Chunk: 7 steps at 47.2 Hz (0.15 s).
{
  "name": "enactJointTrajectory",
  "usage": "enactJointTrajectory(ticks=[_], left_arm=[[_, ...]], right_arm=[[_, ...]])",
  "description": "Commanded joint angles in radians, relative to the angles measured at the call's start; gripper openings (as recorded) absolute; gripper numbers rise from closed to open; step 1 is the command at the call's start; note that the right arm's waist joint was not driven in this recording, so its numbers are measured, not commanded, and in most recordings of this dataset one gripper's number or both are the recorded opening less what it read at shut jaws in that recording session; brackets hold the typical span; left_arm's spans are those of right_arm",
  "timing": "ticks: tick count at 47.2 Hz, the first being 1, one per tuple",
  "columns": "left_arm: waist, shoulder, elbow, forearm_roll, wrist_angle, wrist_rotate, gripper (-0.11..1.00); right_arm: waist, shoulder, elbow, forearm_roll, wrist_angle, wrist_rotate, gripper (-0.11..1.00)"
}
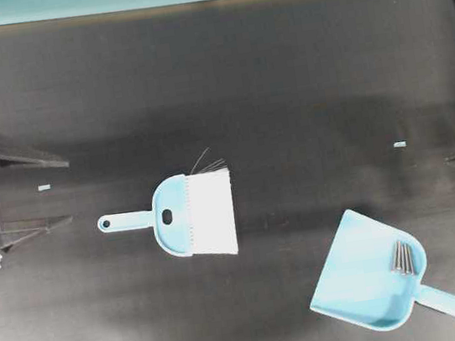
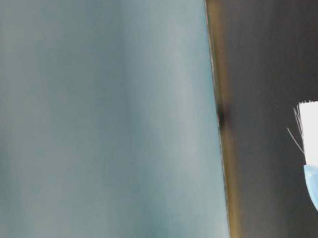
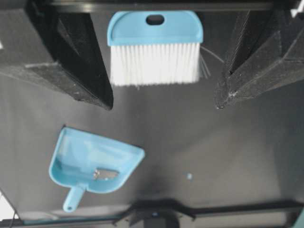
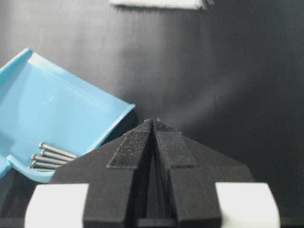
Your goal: Hold the dustpan with a person, while the left arm uses a hand brush to gather the screws into the dustpan.
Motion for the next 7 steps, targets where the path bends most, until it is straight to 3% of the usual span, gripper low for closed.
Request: enactJointTrajectory(ticks=[1,7], left_arm=[[0.000,0.008,-0.005,0.002,-0.005,-0.002,0.83],[-0.002,0.005,0.011,0.002,-0.005,-0.003,0.83]], right_arm=[[0.000,0.005,-0.012,0.000,-0.005,-0.006,-0.01],[0.000,0.005,-0.012,0.000,-0.005,-0.006,-0.01]])
